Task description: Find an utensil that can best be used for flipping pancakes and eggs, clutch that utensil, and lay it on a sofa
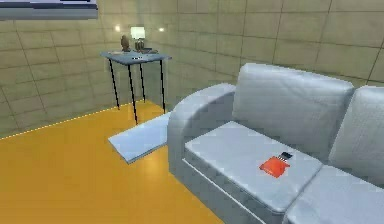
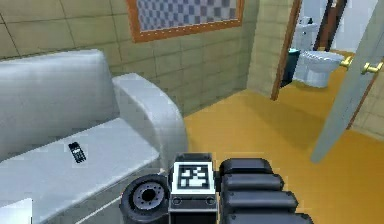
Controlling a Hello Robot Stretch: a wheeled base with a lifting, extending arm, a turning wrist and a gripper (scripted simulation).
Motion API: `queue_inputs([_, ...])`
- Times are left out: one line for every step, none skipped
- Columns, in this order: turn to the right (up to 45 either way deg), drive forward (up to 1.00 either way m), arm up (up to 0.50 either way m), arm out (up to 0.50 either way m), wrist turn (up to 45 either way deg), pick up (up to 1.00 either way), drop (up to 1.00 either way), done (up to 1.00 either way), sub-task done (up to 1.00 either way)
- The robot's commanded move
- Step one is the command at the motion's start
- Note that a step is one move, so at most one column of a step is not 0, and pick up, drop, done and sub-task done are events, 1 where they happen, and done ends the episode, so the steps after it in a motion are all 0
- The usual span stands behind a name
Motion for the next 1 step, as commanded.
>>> queue_inputs([3.0,0.00,0.00,0.00,0.0,0.00,0.00,0.00,0.00])
